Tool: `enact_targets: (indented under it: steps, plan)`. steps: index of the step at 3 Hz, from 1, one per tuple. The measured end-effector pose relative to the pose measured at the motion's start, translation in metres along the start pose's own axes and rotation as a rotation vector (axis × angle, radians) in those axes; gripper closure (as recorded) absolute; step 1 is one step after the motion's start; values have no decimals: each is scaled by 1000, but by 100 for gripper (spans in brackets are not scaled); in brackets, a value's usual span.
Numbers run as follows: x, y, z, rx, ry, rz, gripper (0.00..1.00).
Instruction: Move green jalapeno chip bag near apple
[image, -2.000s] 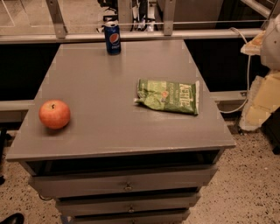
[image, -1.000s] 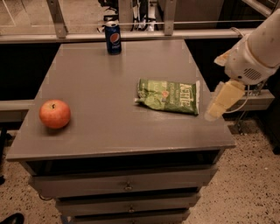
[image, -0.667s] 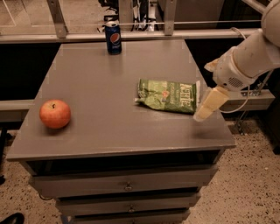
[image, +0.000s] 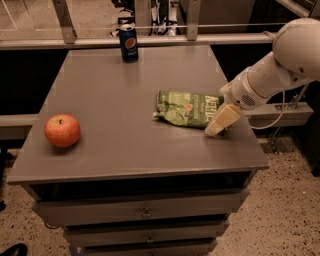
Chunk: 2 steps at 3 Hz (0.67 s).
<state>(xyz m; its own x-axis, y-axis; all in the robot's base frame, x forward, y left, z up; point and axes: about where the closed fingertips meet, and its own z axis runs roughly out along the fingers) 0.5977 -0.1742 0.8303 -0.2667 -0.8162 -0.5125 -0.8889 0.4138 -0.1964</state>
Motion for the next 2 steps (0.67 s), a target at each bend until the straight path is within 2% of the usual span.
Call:
enact_targets:
  steps: [1,2]
  plan:
    - [0,-8,10,-19,-1,80,39]
    - [-7,-13,9,-35,-12,128,63]
